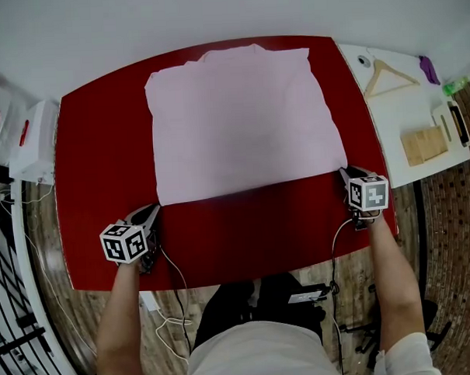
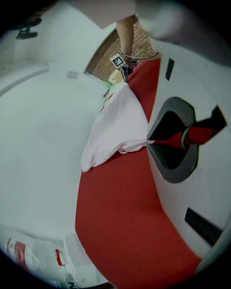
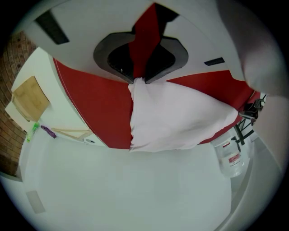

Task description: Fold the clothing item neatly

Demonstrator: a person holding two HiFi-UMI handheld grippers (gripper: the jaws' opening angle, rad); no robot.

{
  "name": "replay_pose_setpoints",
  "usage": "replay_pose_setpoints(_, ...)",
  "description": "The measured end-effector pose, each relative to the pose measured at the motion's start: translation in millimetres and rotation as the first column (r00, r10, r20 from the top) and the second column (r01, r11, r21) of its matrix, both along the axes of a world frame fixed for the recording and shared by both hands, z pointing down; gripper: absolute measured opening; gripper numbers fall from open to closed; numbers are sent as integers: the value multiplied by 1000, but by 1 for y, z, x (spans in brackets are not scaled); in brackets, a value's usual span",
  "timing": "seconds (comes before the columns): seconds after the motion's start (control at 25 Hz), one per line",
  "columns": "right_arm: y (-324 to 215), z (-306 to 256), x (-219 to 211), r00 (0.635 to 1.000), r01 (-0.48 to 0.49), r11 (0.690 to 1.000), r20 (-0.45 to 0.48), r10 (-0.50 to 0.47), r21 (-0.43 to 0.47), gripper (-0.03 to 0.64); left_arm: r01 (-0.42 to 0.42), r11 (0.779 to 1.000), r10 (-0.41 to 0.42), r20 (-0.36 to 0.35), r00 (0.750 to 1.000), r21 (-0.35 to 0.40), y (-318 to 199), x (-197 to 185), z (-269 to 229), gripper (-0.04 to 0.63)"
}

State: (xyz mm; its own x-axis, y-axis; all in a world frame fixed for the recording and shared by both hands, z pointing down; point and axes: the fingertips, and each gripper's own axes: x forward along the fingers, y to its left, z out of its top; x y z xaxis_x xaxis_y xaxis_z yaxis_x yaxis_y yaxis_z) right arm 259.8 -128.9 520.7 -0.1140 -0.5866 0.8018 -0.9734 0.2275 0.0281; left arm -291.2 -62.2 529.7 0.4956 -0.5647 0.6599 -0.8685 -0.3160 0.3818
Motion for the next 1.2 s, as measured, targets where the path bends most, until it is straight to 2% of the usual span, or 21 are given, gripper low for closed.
replay_pose_setpoints(0.2, 8, -6, 11, 999, -10, 1000, -31, 11, 10, 71, 55, 998, -55, -31, 998, 7, 8, -16, -5, 17)
replay_pose_setpoints(0.44, 20, -16, 11, 999, -33, 999, -20, 33, 30, 72, 82, 996, -81, -35, 996, 32, 19, -25, -12, 17)
replay_pose_setpoints(1.2, 82, -65, -37, 999, -23, 993, 36, 19, 114, 72, 56, 989, -41, -112, 993, 134, 78, -22, -56, 17)
